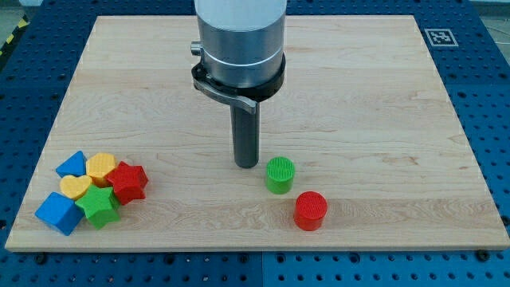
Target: Put the green circle at the top of the red circle
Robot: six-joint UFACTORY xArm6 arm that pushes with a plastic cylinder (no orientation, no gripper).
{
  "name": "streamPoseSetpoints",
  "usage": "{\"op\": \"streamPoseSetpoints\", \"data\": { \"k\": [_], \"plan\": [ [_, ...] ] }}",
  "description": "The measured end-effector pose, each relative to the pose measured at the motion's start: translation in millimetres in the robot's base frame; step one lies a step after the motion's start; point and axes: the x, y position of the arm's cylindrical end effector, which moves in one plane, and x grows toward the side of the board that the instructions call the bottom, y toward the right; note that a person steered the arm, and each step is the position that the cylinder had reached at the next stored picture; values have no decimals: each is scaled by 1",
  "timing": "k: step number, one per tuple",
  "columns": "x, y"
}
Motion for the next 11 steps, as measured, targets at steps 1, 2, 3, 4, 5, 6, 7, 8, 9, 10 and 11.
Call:
{"op": "streamPoseSetpoints", "data": {
  "k": [1, 2, 3, 4, 5, 6, 7, 8, 9, 10, 11],
  "plan": [
    [8, 1],
    [17, 2],
    [17, 6],
    [17, 16],
    [17, 33],
    [17, 37],
    [-4, 43],
    [-7, 51],
    [1, 51],
    [6, 54],
    [6, 63]
  ]
}}
